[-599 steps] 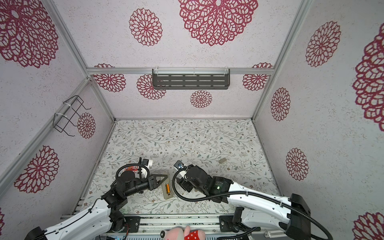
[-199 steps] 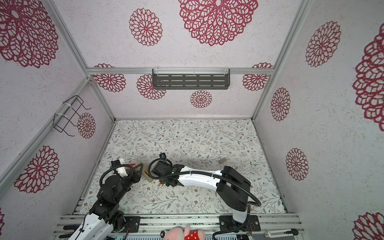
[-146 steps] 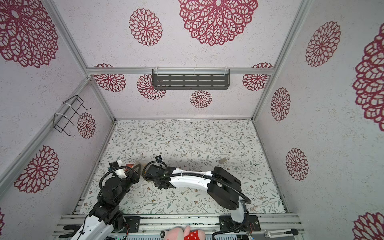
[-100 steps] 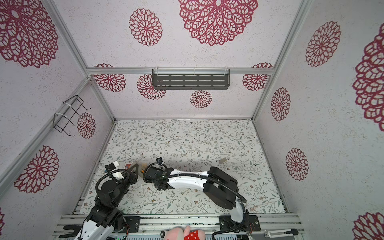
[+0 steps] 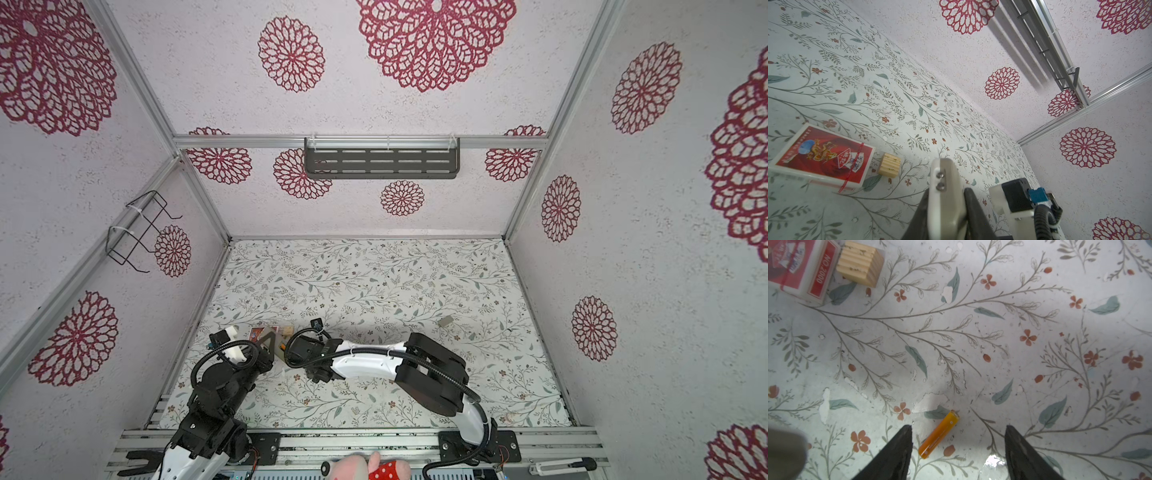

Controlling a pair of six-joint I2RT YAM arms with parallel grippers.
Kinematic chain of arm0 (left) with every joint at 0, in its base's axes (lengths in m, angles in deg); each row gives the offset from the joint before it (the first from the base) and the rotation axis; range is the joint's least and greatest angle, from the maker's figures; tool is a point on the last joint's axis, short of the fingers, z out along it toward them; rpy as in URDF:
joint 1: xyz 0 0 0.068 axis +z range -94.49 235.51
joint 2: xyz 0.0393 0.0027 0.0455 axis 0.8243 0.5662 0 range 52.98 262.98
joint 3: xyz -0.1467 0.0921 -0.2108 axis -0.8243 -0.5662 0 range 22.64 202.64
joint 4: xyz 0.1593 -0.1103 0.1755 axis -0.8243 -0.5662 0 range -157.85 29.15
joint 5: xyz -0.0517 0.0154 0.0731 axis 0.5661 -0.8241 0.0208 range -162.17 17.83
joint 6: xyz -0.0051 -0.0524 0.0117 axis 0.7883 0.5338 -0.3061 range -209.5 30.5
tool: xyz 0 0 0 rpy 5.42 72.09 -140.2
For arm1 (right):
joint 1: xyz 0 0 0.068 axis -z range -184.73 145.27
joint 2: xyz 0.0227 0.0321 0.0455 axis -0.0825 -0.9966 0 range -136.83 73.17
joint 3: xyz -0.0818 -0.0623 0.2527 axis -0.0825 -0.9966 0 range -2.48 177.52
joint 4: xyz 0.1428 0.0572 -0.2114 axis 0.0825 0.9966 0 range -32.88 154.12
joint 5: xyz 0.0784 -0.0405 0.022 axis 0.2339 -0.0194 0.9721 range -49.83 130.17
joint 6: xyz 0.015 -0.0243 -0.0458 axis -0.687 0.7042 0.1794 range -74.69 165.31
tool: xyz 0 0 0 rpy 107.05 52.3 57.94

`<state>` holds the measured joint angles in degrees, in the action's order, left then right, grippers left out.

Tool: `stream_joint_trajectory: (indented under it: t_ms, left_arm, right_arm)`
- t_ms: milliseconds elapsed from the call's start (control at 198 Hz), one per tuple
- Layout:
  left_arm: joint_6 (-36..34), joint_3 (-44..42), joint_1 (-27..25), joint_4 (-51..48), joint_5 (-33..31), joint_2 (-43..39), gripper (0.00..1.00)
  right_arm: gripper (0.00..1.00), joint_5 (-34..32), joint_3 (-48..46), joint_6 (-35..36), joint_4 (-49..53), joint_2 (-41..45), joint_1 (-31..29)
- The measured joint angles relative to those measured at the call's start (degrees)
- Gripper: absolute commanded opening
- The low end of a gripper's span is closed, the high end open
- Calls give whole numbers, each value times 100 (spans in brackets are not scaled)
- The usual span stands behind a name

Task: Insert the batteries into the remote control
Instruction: 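Lower the right gripper and close on the second orange battery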

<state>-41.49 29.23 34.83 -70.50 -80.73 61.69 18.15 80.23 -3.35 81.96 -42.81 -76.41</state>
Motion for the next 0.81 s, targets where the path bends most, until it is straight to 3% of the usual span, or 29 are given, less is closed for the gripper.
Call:
stream_joint_trajectory:
  t_ms: [419,580,808]
  left_arm:
    - [24,0,0,-205,9,-293,0]
    - [28,0,0,-197,9,-275,0]
    - [46,-2,0,-136,31,-24,0]
  right_arm:
    - [58,216,0,-107,-162,-256,-26]
    - [49,256,-13,-168,-229,-282,-37]
    - [43,284,-17,-203,-328,-295,-37]
